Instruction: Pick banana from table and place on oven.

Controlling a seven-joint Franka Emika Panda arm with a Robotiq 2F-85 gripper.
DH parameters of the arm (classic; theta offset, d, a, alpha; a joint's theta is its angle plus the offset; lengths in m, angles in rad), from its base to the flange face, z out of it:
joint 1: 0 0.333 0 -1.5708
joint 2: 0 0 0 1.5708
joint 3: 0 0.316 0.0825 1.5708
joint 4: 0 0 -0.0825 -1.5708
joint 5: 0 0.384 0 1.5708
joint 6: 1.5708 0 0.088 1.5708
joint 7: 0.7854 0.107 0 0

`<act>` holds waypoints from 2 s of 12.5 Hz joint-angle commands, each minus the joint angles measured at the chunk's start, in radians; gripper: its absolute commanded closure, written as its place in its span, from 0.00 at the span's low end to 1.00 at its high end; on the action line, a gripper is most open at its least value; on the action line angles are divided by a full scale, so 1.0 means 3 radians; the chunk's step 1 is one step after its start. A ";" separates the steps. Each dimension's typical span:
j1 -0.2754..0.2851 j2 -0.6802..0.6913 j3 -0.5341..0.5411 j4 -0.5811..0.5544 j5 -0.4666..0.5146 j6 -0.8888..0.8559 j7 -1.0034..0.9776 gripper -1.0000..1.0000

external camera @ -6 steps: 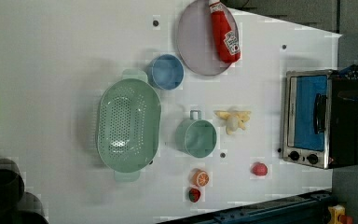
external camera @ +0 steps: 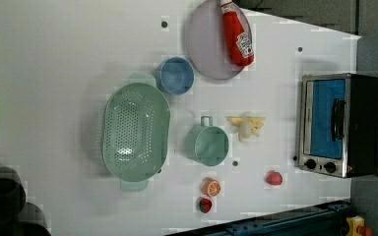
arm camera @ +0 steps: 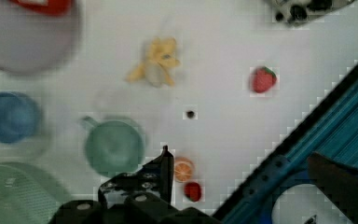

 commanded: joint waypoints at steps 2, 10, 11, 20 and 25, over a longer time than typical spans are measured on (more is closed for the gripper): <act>-0.0048 0.0299 -0.0053 -0.0076 0.0016 0.0273 0.0127 0.00; -0.0051 0.1372 -0.0053 -0.0729 0.0011 0.1996 0.0127 0.00; -0.0053 0.1550 -0.0053 -0.0769 0.0011 0.2221 0.0127 0.00; -0.0070 0.2886 -0.0055 -0.1018 0.0012 0.3803 0.0134 0.00; -0.0067 0.3249 -0.0043 -0.1026 0.0012 0.4187 0.0135 0.15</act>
